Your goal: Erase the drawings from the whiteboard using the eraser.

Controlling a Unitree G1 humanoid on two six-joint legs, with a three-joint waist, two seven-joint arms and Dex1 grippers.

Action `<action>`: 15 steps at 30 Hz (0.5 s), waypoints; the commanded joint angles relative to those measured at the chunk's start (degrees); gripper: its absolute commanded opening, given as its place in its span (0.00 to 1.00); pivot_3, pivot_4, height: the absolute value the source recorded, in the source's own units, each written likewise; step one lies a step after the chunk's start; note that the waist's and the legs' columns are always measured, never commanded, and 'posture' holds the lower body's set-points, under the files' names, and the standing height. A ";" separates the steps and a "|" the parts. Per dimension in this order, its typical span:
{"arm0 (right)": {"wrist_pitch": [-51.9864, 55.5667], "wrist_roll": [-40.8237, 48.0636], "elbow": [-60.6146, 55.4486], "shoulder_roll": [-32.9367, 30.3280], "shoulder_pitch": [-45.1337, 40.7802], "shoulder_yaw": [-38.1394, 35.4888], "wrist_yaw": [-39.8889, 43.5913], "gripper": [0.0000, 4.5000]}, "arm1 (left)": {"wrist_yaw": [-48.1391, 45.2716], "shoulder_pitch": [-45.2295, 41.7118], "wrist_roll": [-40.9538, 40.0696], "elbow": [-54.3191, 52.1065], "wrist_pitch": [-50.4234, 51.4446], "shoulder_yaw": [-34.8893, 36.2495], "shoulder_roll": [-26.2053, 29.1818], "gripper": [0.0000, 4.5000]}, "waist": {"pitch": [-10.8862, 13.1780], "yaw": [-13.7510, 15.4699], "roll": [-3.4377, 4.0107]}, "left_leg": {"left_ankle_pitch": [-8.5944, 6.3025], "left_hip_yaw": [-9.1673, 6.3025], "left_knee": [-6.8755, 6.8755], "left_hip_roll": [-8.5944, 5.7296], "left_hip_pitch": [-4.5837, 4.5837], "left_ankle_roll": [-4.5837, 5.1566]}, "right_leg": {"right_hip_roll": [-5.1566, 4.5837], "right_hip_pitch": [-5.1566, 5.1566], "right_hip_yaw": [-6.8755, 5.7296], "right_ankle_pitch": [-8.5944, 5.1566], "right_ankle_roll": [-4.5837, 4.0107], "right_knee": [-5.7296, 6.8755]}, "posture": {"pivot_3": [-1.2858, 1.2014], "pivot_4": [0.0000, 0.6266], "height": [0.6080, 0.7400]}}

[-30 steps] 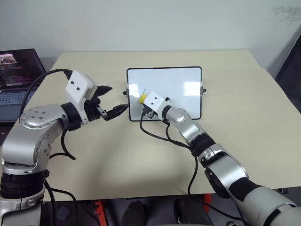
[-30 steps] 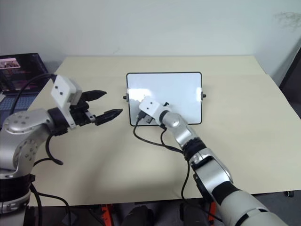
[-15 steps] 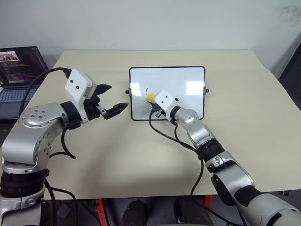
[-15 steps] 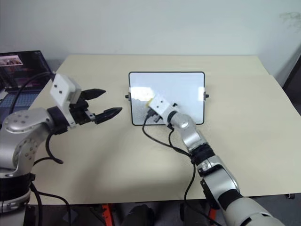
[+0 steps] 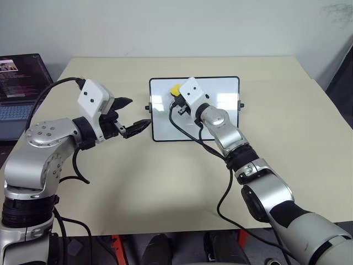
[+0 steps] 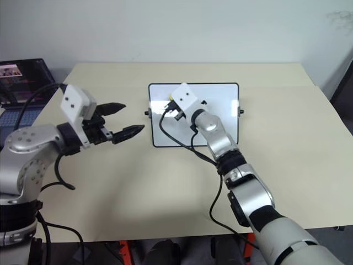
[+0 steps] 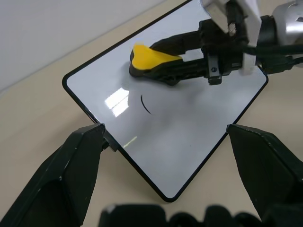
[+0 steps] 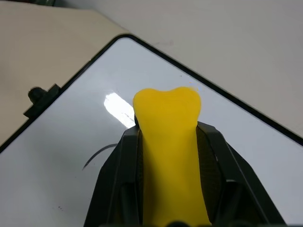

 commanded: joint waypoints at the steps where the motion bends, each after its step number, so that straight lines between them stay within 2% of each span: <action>1: -4.32 -0.75 5.73 0.76 -4.71 -0.35 -2.47 0.27 | 0.11 -0.26 -0.37 -2.23 -0.05 1.34 1.04 1.00 | 0.01 -0.01 0.01 | 0.00 0.01 -0.01 0.00 0.00 0.00 | 0.00 0.00 0.01 0.00 0.00 -0.01 | 0.52 0.24 1.00; 7: -7.01 -2.99 13.51 1.36 -5.92 1.14 -4.56 0.27 | 0.66 0.94 -0.85 -3.77 0.81 2.36 1.36 1.00 | 0.01 -0.01 0.01 | 0.00 0.02 -0.01 0.01 0.01 -0.01 | 0.00 0.01 0.02 0.00 0.00 -0.03 | 0.52 0.24 1.00; 15: -8.26 -4.59 12.09 2.58 -1.51 3.79 -1.93 0.27 | 1.02 1.65 -0.99 -4.83 1.57 3.17 1.52 1.00 | 0.00 -0.03 0.00 | 0.01 0.00 0.01 0.01 0.16 0.00 | 0.01 0.10 0.00 0.01 -0.01 0.15 | 0.52 0.24 1.00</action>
